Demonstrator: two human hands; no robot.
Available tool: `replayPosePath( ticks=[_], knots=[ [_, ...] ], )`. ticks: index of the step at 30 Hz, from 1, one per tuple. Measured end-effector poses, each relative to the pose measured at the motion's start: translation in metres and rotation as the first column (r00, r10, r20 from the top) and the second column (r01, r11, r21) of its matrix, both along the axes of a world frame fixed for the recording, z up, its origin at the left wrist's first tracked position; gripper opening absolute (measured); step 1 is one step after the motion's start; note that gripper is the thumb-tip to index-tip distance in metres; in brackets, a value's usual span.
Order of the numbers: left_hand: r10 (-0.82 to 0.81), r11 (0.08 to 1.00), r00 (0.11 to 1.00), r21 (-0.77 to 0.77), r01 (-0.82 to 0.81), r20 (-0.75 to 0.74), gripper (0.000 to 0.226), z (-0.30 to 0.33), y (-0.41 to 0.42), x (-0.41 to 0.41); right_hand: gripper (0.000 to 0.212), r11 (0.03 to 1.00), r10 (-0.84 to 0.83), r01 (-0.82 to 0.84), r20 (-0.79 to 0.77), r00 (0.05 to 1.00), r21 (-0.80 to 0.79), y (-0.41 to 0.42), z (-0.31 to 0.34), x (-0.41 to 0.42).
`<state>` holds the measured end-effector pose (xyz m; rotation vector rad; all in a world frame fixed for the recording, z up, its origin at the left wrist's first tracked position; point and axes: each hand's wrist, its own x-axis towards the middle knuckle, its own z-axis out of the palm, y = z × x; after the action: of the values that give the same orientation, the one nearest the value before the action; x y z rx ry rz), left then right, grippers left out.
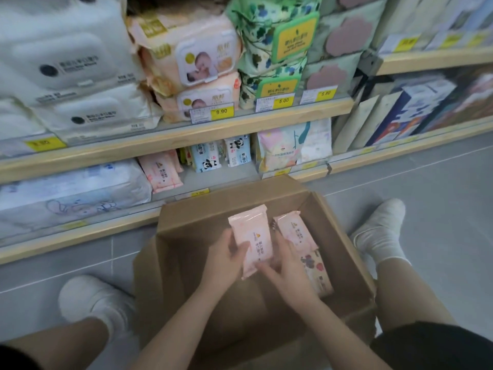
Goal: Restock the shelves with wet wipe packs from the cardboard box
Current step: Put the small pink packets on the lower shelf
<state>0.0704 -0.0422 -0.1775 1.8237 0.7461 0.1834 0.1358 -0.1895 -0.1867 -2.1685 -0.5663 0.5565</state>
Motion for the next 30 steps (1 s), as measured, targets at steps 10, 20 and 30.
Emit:
replayPosePath(
  ticks=[10,20,30],
  knots=[
    [-0.065,0.998,0.979,-0.034,0.06,-0.192,0.021,-0.066,0.021,-0.004,0.059,0.915,-0.263,0.243,-0.019,0.965,-0.323,-0.018,-0.065,0.067],
    [-0.066,0.998,0.961,-0.012,0.065,-0.268,0.031,-0.1,0.038,0.01,0.067,0.83,-0.308,0.303,0.067,0.949,-0.468,0.005,-0.105,0.105],
    [-0.086,0.996,0.971,0.014,0.092,-0.224,0.022,-0.055,0.04,-0.001,0.02,0.867,-0.325,0.323,0.06,0.944,-0.379,0.003,-0.054,0.099]
  ],
)
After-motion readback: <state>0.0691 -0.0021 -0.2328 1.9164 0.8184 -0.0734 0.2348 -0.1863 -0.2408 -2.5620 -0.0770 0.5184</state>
